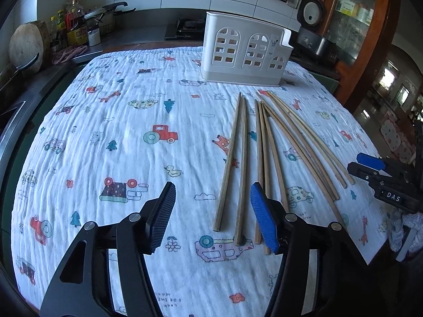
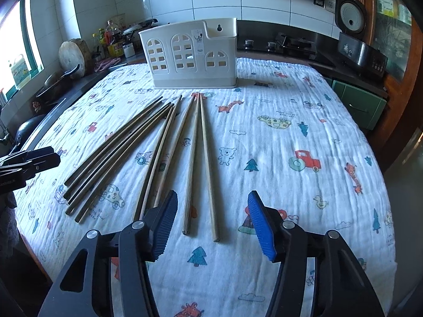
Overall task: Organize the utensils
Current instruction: 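Lower the left gripper onto one wooden chopstick and close while the right gripper grasps another, then lift the chopstick in the left gripper off the cloth while the right gripper lifts its chopstick, then carry the left gripper's chopstick into the white holder while the right gripper lowers its chopstick in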
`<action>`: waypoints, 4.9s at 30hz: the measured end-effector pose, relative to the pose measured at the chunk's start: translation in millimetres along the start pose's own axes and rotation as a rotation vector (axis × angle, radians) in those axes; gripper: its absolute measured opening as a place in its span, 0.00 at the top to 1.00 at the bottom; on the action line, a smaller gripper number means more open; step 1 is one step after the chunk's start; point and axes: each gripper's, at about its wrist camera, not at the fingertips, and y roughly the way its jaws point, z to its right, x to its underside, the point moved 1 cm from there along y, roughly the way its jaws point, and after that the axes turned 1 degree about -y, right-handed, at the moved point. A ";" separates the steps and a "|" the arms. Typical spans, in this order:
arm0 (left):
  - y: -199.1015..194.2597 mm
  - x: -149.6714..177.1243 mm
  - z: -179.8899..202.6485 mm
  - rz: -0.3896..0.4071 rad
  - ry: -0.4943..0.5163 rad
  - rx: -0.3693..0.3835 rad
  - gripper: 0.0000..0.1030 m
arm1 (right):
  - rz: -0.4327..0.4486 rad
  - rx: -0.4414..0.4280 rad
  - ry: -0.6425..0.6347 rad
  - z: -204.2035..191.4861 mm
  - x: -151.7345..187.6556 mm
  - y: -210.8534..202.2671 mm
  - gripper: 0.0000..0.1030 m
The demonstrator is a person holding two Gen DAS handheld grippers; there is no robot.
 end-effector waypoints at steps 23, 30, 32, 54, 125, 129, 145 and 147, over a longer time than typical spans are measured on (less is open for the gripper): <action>53.2 -16.1 15.8 -0.119 0.108 0.045 0.86 | -0.055 -0.016 -0.036 1.7 -6.6 23.9 0.67; 58.8 -17.6 15.2 -0.131 0.110 0.046 0.90 | -0.059 -0.014 -0.044 3.2 -7.8 27.5 0.75; 59.6 -18.1 15.1 -0.131 0.111 0.046 0.90 | -0.060 -0.011 -0.045 3.6 -8.4 28.8 0.77; 61.5 -19.3 23.0 -0.149 0.116 0.031 0.90 | -0.066 0.019 -0.096 -5.8 -9.6 37.0 0.93; -27.8 -131.1 25.7 0.100 0.127 0.078 0.94 | 0.249 -0.028 -0.124 -11.7 -126.9 -53.2 0.94; -38.9 -154.5 24.4 0.119 0.122 0.100 0.94 | 0.253 -0.046 -0.140 -9.1 -161.0 -64.2 0.94; -105.7 -248.7 43.6 0.279 0.182 0.152 0.94 | 0.288 -0.028 -0.157 9.4 -269.0 -111.4 0.94; -94.2 -258.1 44.0 0.263 0.180 0.137 0.94 | 0.273 -0.023 -0.155 9.6 -276.6 -102.9 0.94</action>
